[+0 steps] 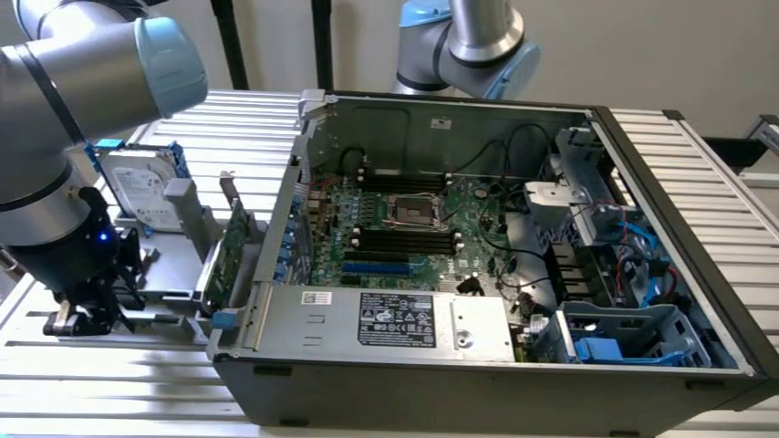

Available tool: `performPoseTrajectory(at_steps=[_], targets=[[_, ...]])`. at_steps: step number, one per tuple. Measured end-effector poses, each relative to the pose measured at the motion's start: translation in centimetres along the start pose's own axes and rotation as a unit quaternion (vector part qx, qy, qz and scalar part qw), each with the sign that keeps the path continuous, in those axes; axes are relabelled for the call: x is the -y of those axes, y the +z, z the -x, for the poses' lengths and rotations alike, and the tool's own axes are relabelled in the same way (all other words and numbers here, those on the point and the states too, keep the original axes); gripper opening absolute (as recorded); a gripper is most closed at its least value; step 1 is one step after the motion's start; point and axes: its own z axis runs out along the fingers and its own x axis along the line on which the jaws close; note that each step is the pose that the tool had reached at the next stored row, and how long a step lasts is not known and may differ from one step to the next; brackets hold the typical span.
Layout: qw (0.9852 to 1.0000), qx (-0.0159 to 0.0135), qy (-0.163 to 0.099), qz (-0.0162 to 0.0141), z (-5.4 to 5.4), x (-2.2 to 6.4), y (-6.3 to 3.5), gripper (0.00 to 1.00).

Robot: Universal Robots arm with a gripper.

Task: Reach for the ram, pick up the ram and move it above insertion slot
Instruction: 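Pick up the ram and move it above insertion slot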

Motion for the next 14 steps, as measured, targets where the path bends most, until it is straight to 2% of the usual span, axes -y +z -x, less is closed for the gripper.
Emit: performPoseTrajectory(at_steps=[10,12,13,14], targets=[[1.0,-0.0001,0.0,0.0001,0.05,-0.22,0.48,0.36],[1.0,-0.0001,0.0,0.0001,0.06,-0.23,0.48,0.34],[1.0,-0.0001,0.0,0.0001,0.06,-0.24,0.48,0.28],[1.0,-0.0001,0.0,0.0001,0.06,-0.23,0.49,0.28]])
